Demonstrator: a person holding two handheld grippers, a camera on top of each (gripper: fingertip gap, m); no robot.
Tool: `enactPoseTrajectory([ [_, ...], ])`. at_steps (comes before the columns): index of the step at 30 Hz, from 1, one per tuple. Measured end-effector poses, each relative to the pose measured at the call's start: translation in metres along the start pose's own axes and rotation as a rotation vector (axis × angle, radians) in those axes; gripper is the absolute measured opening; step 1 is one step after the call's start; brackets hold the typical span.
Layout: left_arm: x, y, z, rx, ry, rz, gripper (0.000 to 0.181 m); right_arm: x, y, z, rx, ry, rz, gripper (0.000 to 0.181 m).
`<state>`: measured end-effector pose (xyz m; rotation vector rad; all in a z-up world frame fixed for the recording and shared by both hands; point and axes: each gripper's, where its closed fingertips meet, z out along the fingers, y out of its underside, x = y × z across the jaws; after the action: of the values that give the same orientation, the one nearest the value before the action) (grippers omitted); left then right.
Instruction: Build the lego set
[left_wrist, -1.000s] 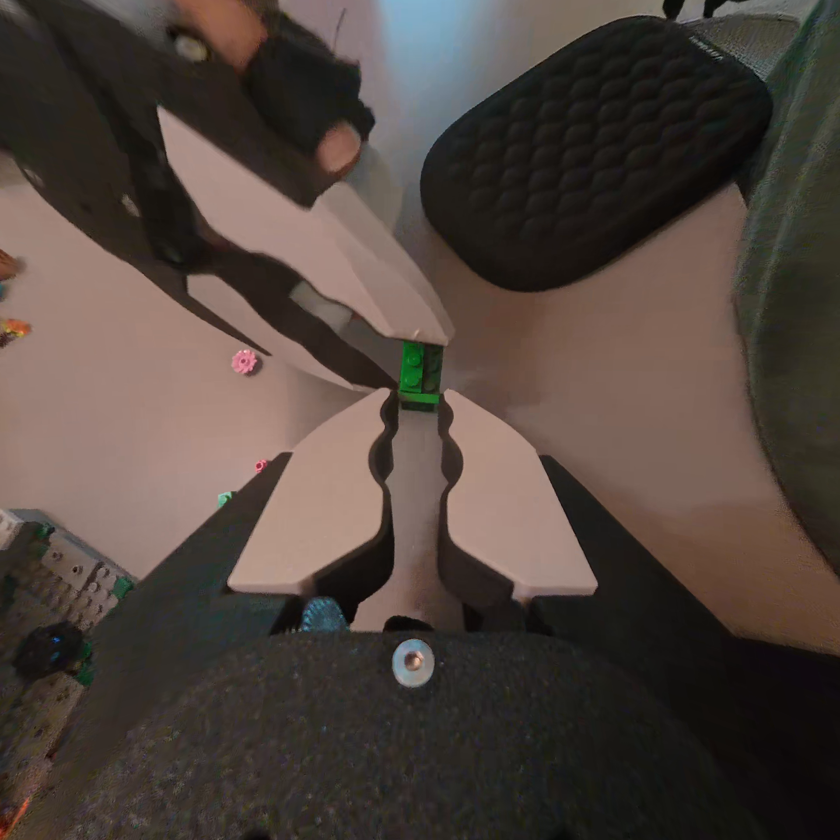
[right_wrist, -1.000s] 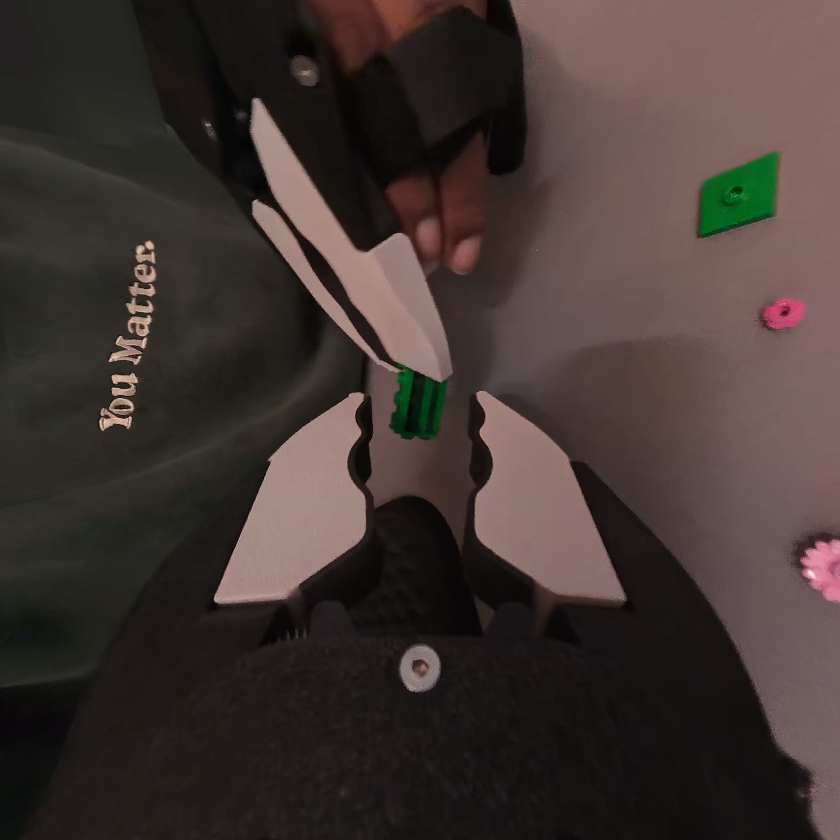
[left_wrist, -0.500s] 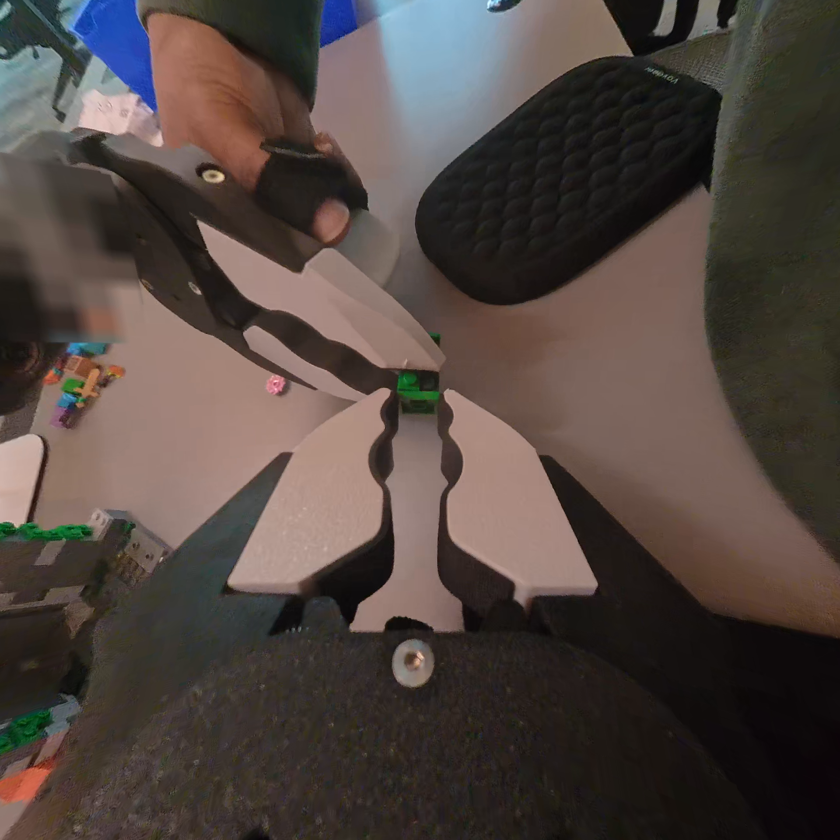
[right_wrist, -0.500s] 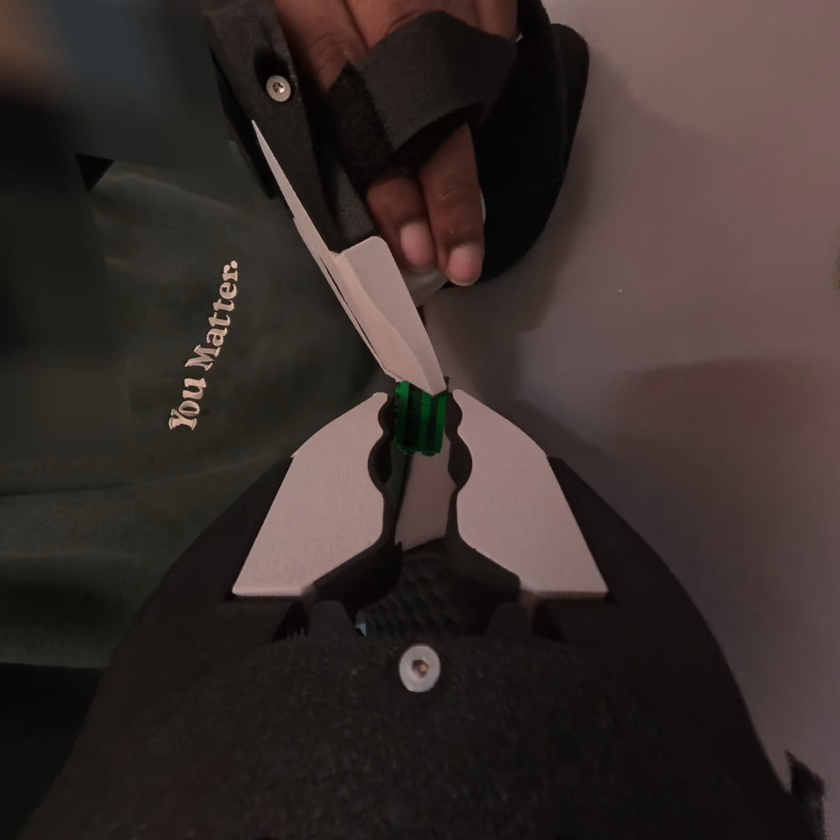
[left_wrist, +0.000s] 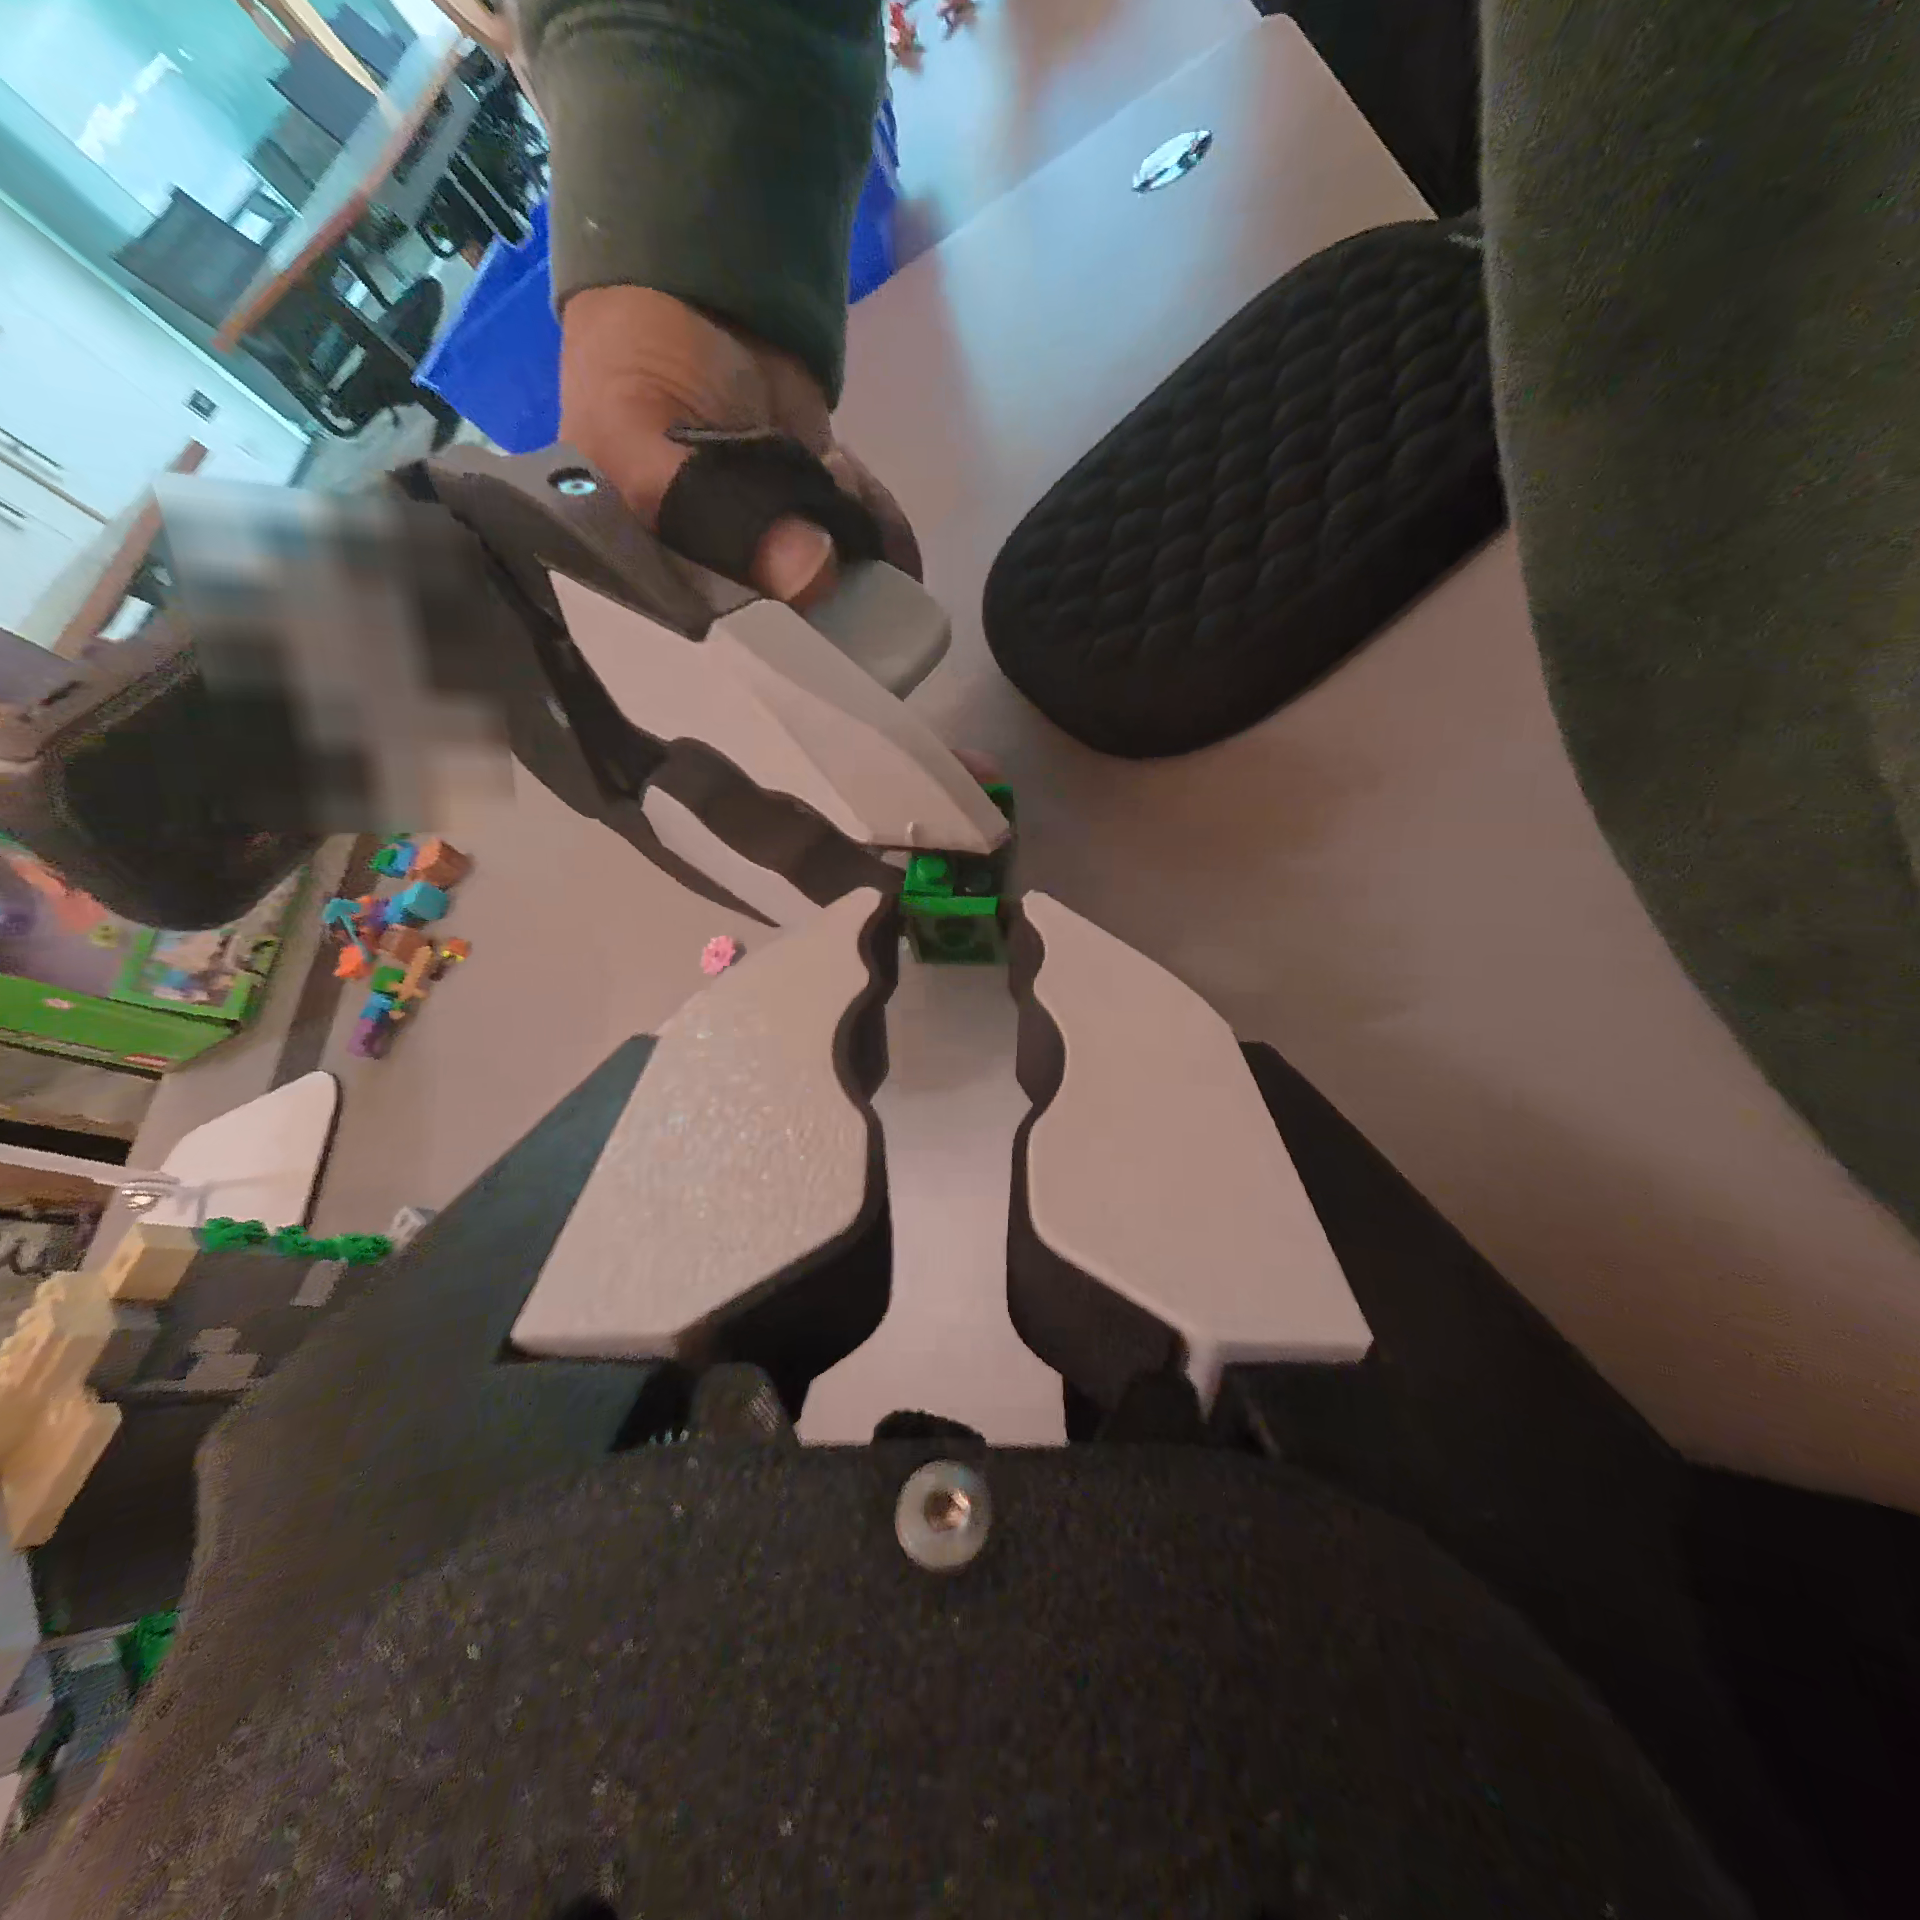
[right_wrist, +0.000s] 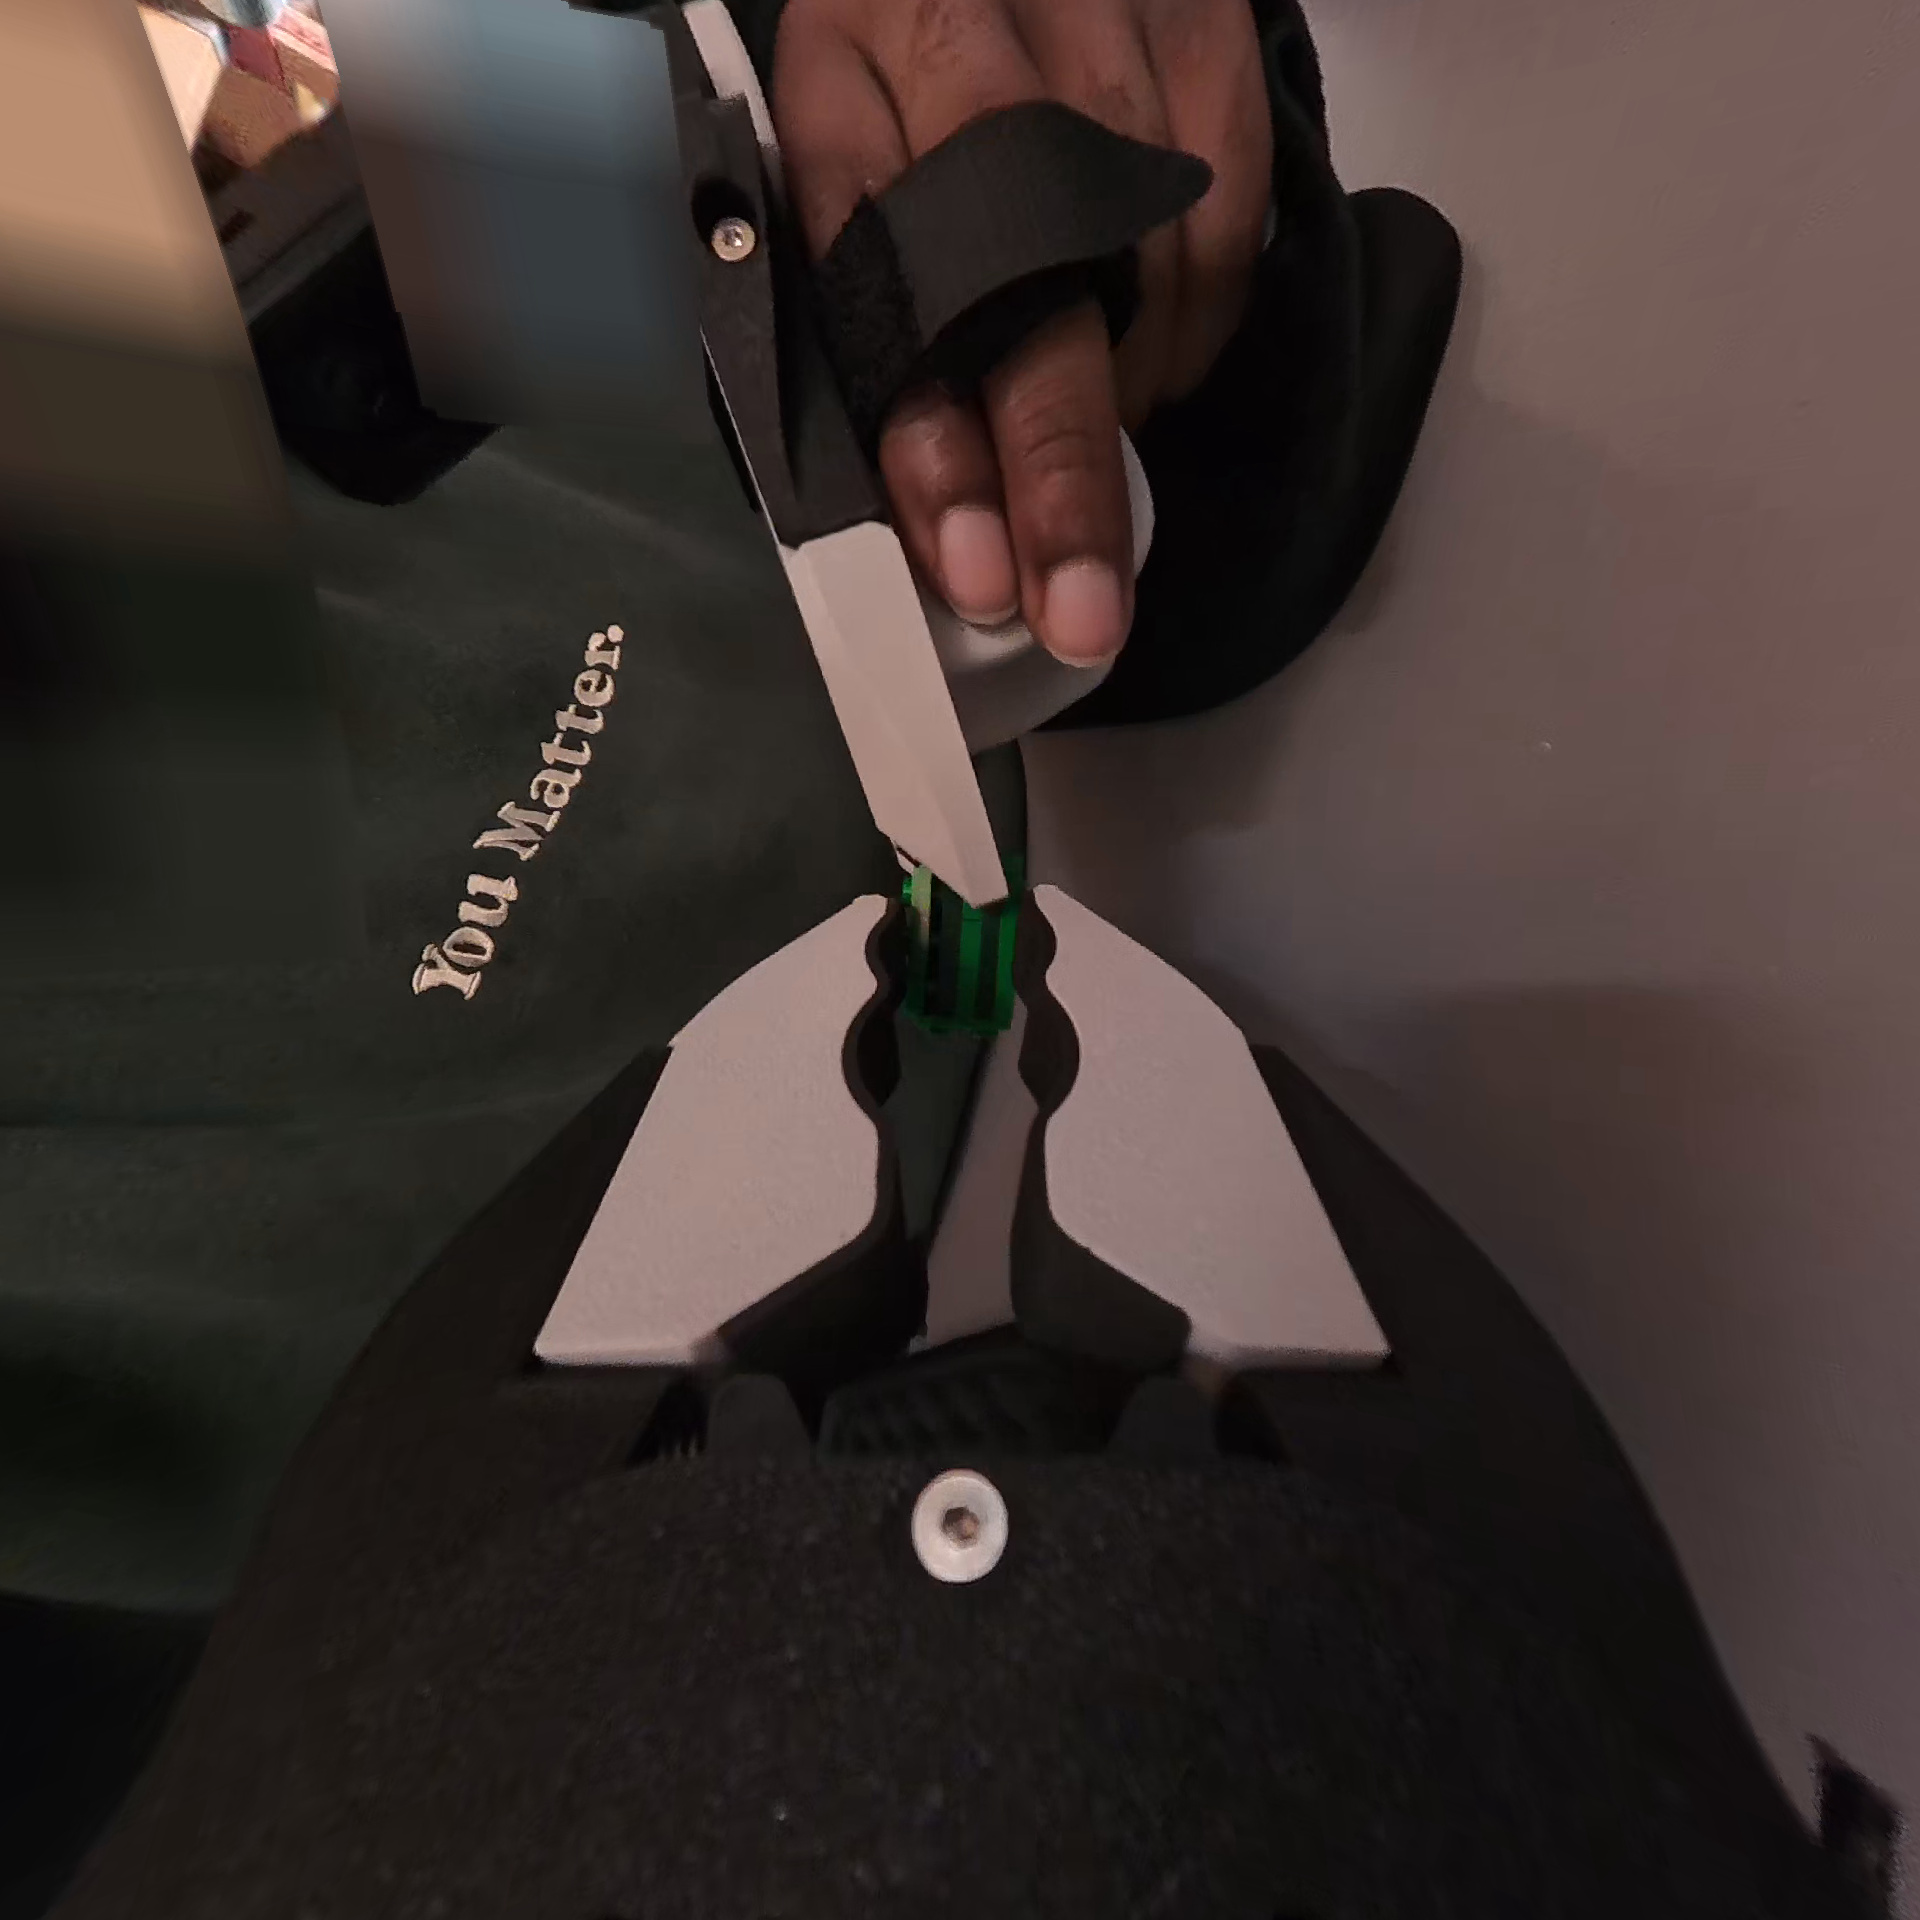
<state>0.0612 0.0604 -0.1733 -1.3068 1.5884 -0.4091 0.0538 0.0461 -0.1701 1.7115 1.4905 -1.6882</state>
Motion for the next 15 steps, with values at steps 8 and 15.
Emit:
enactPoseTrajectory([
  [8,0.001,-0.009,-0.002,0.067,-0.069,0.052,0.020,-0.012,-0.001,0.003,0.038,-0.056,-0.006,0.020],
  [15,0.007,-0.014,-0.003,0.111,-0.046,0.101,0.018,-0.018,0.001,0.006,0.024,-0.094,0.004,0.020],
])
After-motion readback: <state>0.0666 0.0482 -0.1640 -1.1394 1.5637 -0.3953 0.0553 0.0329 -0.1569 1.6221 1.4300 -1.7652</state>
